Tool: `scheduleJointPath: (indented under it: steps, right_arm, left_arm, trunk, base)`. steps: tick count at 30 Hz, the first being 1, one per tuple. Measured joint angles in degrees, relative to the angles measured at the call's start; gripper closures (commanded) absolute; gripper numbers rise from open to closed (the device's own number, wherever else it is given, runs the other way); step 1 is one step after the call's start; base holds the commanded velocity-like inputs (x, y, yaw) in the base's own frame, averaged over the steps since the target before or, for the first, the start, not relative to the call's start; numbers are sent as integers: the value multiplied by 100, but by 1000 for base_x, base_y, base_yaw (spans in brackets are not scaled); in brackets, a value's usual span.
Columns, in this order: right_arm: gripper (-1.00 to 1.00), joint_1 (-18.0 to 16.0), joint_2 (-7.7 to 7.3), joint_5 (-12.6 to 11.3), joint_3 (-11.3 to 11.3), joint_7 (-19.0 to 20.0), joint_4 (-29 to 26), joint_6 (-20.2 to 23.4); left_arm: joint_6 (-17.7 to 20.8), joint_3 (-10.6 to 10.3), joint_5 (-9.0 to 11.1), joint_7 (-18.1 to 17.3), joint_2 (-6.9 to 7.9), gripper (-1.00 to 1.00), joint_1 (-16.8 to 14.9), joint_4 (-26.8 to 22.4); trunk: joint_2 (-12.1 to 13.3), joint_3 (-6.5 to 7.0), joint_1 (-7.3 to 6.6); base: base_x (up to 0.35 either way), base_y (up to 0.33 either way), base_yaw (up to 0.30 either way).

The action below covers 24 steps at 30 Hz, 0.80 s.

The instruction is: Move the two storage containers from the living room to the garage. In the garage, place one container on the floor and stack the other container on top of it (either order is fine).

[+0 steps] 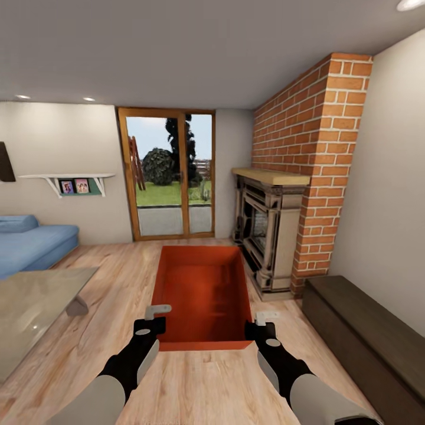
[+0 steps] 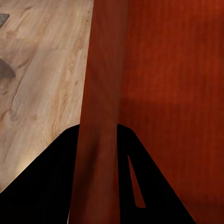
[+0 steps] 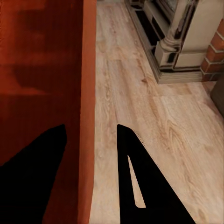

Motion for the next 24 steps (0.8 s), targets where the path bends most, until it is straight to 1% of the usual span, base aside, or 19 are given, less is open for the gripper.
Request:
scheduleJointPath:
  steps: [24]
  right_arm:
    - [100,0,1,0,1,0,2,0]
  left_arm:
    - [0,1,1,0,0,100,0,3]
  trunk:
    - [1,0,0]
  base:
    - [0,0,272]
